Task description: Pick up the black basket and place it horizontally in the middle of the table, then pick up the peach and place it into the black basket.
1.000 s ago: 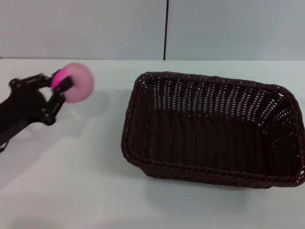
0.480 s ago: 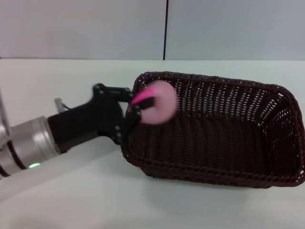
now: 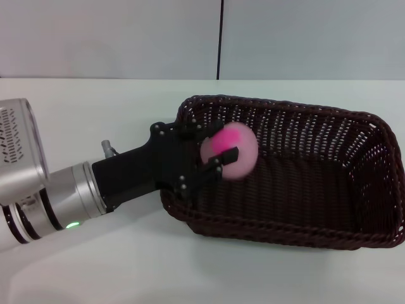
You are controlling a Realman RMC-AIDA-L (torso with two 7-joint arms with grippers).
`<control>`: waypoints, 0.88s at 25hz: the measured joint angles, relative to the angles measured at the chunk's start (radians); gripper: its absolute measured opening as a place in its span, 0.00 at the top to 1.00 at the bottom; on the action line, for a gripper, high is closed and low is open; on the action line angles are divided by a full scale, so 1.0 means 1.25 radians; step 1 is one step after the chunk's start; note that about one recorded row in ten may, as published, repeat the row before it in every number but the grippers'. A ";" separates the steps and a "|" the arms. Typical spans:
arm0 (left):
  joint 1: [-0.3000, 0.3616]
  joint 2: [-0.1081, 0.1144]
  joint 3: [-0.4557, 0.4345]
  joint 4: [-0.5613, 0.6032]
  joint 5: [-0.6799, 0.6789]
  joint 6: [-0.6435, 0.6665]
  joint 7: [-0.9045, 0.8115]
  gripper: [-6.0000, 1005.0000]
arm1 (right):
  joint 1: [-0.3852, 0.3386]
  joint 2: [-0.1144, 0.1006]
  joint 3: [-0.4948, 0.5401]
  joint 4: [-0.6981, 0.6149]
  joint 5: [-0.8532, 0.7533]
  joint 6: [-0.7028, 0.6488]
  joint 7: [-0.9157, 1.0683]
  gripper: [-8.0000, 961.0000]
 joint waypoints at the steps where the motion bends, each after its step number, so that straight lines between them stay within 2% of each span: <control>1: 0.000 0.000 0.004 0.000 0.000 -0.001 0.000 0.73 | 0.003 0.000 0.013 0.012 0.000 0.002 -0.011 0.21; 7: 0.006 -0.001 0.008 0.002 -0.003 -0.002 -0.001 0.49 | 0.007 0.000 0.043 0.022 0.001 0.008 -0.025 0.21; 11: 0.019 -0.001 -0.031 -0.020 -0.027 -0.014 0.021 0.36 | 0.011 0.000 0.071 0.039 0.001 0.011 -0.056 0.21; 14: 0.033 -0.001 -0.103 -0.100 -0.124 -0.015 0.096 0.29 | 0.031 0.001 0.129 0.103 0.002 0.007 -0.131 0.21; 16: 0.041 -0.001 -0.167 -0.195 -0.238 0.006 0.175 0.24 | 0.036 0.002 0.136 0.115 0.002 0.006 -0.151 0.21; 18: 0.043 -0.002 -0.193 -0.253 -0.315 0.027 0.222 0.20 | 0.050 0.002 0.136 0.135 0.000 0.007 -0.189 0.21; 22: 0.044 -0.003 -0.221 -0.368 -0.474 0.082 0.295 0.20 | 0.082 0.001 0.127 0.162 -0.006 0.021 -0.263 0.21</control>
